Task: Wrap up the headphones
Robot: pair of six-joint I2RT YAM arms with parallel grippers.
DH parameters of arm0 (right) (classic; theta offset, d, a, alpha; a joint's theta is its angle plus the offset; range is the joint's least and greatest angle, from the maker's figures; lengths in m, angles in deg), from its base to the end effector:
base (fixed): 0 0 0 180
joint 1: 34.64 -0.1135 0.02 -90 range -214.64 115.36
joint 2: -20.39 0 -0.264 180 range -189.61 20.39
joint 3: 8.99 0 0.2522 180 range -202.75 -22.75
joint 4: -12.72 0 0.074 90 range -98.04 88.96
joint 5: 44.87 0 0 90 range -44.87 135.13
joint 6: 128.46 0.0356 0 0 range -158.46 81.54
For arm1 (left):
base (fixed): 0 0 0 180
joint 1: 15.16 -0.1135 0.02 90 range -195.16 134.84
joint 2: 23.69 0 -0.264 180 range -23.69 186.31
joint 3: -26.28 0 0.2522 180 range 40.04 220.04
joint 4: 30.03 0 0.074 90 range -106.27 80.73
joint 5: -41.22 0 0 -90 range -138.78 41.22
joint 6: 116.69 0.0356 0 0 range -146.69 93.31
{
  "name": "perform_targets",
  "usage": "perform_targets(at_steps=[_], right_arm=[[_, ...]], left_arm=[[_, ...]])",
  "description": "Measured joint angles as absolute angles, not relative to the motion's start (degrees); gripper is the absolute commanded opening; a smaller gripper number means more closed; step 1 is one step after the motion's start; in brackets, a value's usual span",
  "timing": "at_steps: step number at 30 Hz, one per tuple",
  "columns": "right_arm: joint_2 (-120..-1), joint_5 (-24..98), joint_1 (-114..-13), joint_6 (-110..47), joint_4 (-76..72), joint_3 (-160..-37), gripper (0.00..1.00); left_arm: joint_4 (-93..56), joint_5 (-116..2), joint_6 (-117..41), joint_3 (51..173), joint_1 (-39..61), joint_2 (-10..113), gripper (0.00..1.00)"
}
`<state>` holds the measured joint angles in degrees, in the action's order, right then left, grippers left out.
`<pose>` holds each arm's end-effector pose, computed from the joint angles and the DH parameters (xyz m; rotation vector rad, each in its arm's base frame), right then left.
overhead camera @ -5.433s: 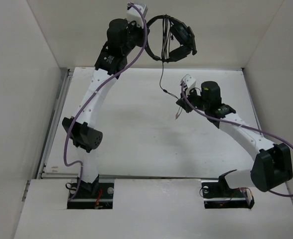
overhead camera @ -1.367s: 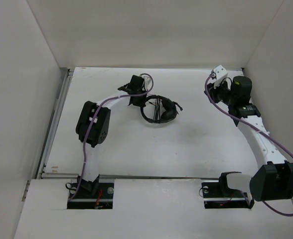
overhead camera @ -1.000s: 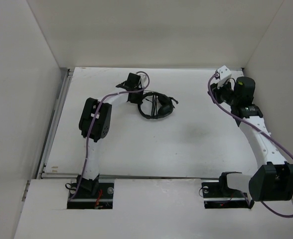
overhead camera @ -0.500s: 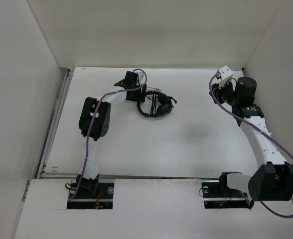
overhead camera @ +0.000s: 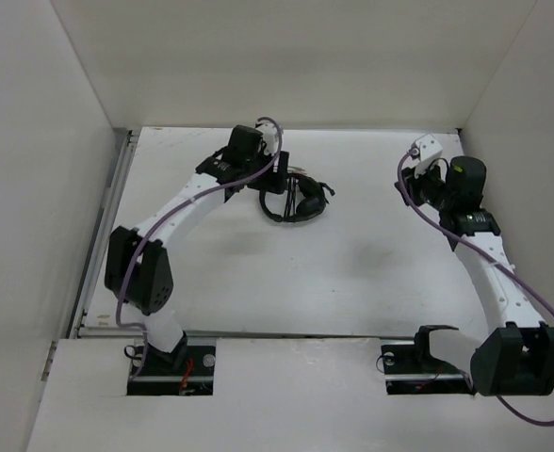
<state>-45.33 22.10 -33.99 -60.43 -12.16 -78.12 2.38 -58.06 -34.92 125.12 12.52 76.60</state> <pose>0.2627 0.0109 0.3301 -0.6100 1.8167 0.1256 0.3603 -0.1955 0.3061 0.4655 2.1525 -0.5316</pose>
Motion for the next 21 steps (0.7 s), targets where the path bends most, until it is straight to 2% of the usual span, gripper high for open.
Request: perform_targets(at_steps=[1, 2, 3, 4, 8, 14, 15, 16, 21], right_arm=[[-44.73, 22.08, -33.99, -59.60, -12.18, -77.64, 0.41], [-44.06, 22.10, -33.99, -58.75, -12.20, -77.25, 0.42], [-43.34, 22.10, -33.97, -57.46, -12.24, -76.97, 0.43], [-42.70, 22.08, -33.93, -56.06, -12.24, -76.88, 0.44], [-39.71, 20.77, -31.66, -49.48, -12.53, -76.88, 0.49], [-34.79, 19.26, -21.97, -41.22, -15.68, -76.90, 0.55], [-33.94, 19.48, -20.84, -40.59, -16.38, -76.90, 0.60], [-33.11, 19.79, -19.74, -40.06, -17.12, -76.92, 1.00], [-31.29, 19.28, -12.31, -40.52, -24.97, -79.55, 1.00]], left_arm=[[2.87, -57.97, -33.61, 125.12, 13.75, 74.31, 0.69], [3.39, -57.86, -31.84, 125.12, 15.02, 71.75, 0.78], [3.98, -57.77, -29.76, 125.16, 16.09, 69.39, 0.96], [4.81, -57.84, -27.31, 125.27, 17.03, 66.92, 1.00], [8.22, -58.58, -19.44, 126.08, 12.66, 58.46, 1.00], [10.34, -57.75, -15.09, 125.44, -10.43, 49.59, 1.00], [10.58, -57.86, -14.81, 124.59, -13.59, 48.17, 1.00], [11.06, -58.23, -14.50, 123.24, -16.92, 46.51, 1.00], [14.45, -61.84, -14.83, 115.76, -30.93, 40.72, 1.00]])
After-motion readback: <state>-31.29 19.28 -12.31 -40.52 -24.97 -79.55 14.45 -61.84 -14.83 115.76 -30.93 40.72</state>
